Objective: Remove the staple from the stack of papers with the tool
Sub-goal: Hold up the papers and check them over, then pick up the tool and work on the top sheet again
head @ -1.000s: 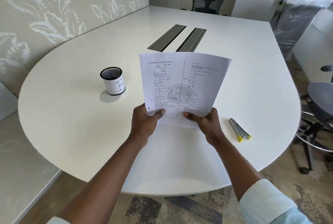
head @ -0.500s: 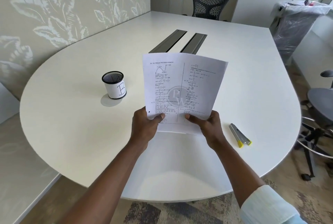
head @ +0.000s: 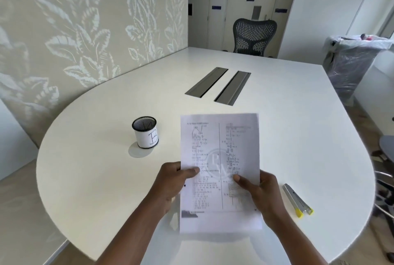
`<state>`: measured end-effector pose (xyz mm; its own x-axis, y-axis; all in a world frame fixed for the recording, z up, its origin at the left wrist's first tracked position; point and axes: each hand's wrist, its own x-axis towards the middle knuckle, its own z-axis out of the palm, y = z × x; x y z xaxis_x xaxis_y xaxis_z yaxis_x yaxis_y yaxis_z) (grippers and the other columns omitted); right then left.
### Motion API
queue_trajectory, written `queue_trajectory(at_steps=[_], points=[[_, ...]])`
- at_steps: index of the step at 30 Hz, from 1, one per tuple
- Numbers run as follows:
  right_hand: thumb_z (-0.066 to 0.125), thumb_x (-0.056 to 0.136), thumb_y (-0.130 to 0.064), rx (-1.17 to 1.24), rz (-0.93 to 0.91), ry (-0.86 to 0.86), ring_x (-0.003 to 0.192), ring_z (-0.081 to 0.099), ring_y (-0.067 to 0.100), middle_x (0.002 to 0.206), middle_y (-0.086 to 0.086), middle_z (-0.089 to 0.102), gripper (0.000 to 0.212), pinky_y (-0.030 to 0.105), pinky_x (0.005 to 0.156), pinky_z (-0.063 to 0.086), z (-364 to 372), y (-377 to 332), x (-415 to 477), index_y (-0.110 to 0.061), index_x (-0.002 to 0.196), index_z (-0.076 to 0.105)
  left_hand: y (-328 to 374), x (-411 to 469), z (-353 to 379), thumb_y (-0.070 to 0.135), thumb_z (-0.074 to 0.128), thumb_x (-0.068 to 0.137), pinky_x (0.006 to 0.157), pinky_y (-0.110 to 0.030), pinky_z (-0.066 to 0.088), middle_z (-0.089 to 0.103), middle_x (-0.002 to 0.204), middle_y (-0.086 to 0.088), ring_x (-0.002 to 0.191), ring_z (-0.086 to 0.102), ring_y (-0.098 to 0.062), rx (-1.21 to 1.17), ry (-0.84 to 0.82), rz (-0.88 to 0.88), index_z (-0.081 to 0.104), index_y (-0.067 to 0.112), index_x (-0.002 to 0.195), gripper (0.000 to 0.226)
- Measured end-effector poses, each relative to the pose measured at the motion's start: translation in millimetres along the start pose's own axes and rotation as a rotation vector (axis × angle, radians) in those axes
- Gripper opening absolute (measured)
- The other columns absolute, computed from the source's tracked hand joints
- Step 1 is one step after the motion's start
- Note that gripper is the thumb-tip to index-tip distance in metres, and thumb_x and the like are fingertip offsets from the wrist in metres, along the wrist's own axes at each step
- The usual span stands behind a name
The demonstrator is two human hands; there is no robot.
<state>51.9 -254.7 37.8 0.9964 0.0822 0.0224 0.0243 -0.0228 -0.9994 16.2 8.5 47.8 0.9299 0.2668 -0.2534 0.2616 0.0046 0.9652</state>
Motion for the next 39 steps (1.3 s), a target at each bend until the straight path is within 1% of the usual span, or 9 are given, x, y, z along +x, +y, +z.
queue_trajectory(at_steps=[4, 7, 10, 13, 16, 22, 29, 32, 39], points=[[0.092, 0.085, -0.017, -0.038, 0.07, 0.0, 0.071, 0.078, 0.021, 0.086, 0.011, 0.085, 0.013, 0.03, 0.055, 0.053, -1, 16, -11, -0.009, 0.091, 0.085, -1, 21, -9, 0.034, 0.079, 0.1, 0.086, -0.047, 0.059, 0.086, 0.101, -0.018, 0.09, 0.078, -0.033, -0.084, 0.06, 0.027, 0.079, -0.002, 0.092, 0.037], [0.09, 0.086, -0.012, -0.05, 0.093, -0.021, 0.074, 0.081, 0.017, 0.088, 0.009, 0.086, 0.009, 0.025, 0.06, 0.058, -1, 23, -18, -0.009, 0.093, 0.086, -6, 27, -5, 0.059, 0.078, 0.084, 0.081, -0.038, 0.042, 0.062, 0.086, -0.006, 0.083, 0.055, -0.019, -0.028, 0.05, 0.093, 0.069, 0.017, 0.088, 0.043], [0.09, 0.086, -0.011, -0.095, 0.082, -0.036, 0.065, 0.079, 0.013, 0.08, 0.005, 0.085, 0.007, 0.018, 0.052, 0.053, -1, 24, -20, -0.008, 0.09, 0.085, -8, 25, 4, 0.047, 0.075, 0.093, 0.073, -0.034, 0.03, 0.045, 0.075, 0.002, 0.071, 0.039, -0.014, 0.057, 0.104, 0.174, 0.059, 0.02, 0.081, 0.033], [0.088, 0.088, -0.011, -0.139, 0.08, -0.041, 0.05, 0.07, 0.005, 0.069, -0.002, 0.081, 0.006, 0.014, 0.043, 0.045, -1, 22, -21, -0.008, 0.089, 0.083, -19, 25, 12, 0.026, 0.072, 0.106, 0.062, -0.036, 0.019, 0.023, 0.058, 0.014, 0.058, 0.021, -0.011, 0.187, 0.209, 0.29, 0.033, 0.022, 0.069, 0.054], [0.089, 0.089, -0.02, -0.204, 0.084, -0.043, 0.072, 0.08, 0.017, 0.081, -0.004, 0.085, 0.008, 0.02, 0.06, 0.055, -6, 19, -19, -0.016, 0.094, 0.084, -32, 28, 15, 0.025, 0.069, 0.107, 0.054, -0.03, 0.021, 0.027, 0.051, 0.01, 0.054, 0.024, -0.011, 0.317, 0.312, 0.371, 0.029, 0.021, 0.068, 0.056], [0.088, 0.092, -0.015, -0.365, 0.059, 0.078, 0.066, 0.071, 0.01, 0.072, -0.008, 0.079, 0.011, 0.036, 0.079, 0.058, -41, 12, -5, -0.017, 0.082, 0.081, -55, 32, 16, 0.02, 0.068, 0.108, 0.06, -0.041, 0.032, 0.039, 0.055, 0.005, 0.057, 0.036, -0.023, 0.405, 0.408, 0.424, 0.032, 0.022, 0.068, 0.053], [0.091, 0.086, -0.017, -0.644, 0.011, 0.255, 0.083, 0.073, 0.002, 0.08, -0.027, 0.077, 0.015, 0.01, 0.072, 0.049, -89, -14, 9, -0.027, 0.088, 0.081, -62, 29, 14, 0.015, 0.069, 0.107, 0.061, -0.04, 0.033, 0.042, 0.053, 0.01, 0.053, 0.041, -0.02, 0.456, 0.438, 0.482, 0.034, 0.027, 0.067, 0.055], [0.09, 0.087, -0.027, -0.797, 0.12, 0.354, 0.095, 0.074, 0.021, 0.088, -0.015, 0.078, 0.015, 0.032, 0.078, 0.052, -104, -16, 11, -0.026, 0.098, 0.08, -65, 29, 16, 0.013, 0.069, 0.107, 0.057, -0.042, 0.033, 0.037, 0.051, 0.008, 0.051, 0.038, -0.018, 0.493, 0.421, 0.518, 0.029, 0.027, 0.068, 0.057], [0.086, 0.08, -0.068, -1.182, 0.332, 0.29, 0.131, 0.06, 0.028, 0.134, 0.002, 0.067, 0.071, 0.037, 0.081, 0.047, -114, 0, 5, -0.028, 0.135, 0.067, -68, 32, 16, 0.013, 0.068, 0.108, 0.053, -0.033, 0.032, 0.028, 0.053, 0.006, 0.055, 0.025, -0.022, 0.534, 0.39, 0.553, 0.025, 0.025, 0.07, 0.058]])
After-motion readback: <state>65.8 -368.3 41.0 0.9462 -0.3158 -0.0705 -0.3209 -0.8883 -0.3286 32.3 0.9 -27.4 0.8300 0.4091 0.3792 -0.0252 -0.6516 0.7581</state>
